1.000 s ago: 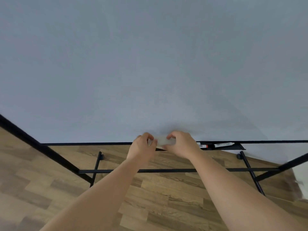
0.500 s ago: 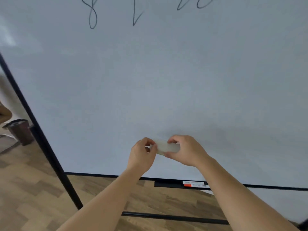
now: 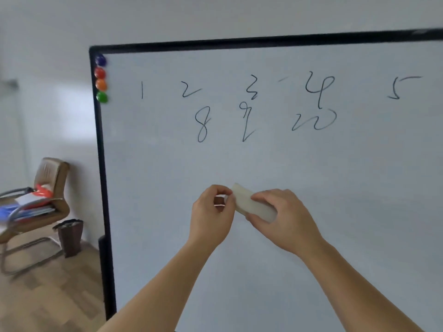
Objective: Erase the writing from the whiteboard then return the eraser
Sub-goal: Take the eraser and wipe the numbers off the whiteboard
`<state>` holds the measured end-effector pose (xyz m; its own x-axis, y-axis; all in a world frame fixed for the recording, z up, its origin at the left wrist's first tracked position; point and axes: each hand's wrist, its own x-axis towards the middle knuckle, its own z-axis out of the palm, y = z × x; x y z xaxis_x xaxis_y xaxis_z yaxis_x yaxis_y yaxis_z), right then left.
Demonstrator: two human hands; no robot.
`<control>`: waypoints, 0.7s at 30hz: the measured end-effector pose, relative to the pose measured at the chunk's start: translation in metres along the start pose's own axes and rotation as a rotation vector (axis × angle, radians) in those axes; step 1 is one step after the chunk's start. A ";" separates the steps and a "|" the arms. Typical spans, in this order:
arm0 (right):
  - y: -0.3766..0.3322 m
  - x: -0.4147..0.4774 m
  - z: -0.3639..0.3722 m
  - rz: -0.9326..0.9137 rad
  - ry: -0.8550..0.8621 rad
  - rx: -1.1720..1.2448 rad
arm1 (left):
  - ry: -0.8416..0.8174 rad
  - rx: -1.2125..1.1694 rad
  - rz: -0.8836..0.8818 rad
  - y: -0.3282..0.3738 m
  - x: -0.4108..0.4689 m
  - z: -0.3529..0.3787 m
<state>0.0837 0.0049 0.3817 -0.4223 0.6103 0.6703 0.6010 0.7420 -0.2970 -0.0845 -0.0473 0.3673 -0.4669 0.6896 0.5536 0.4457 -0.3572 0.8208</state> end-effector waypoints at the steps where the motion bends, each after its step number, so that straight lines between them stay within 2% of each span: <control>1: -0.007 0.010 -0.003 -0.026 0.035 0.004 | 0.014 -0.005 0.037 0.008 0.009 -0.008; 8: -0.065 0.086 -0.006 -0.135 0.278 0.010 | 0.112 0.019 0.290 0.045 0.088 -0.079; 14: -0.114 0.140 0.022 -0.168 0.460 -0.009 | 0.121 0.015 0.443 0.041 0.149 -0.140; 21: -0.175 0.214 0.056 -0.188 0.603 -0.098 | 0.182 0.127 0.722 0.044 0.242 -0.218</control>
<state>-0.1497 0.0209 0.5389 -0.0874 0.1875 0.9784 0.6256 0.7747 -0.0926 -0.3444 -0.0340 0.5678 -0.1389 0.1927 0.9714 0.7682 -0.5980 0.2285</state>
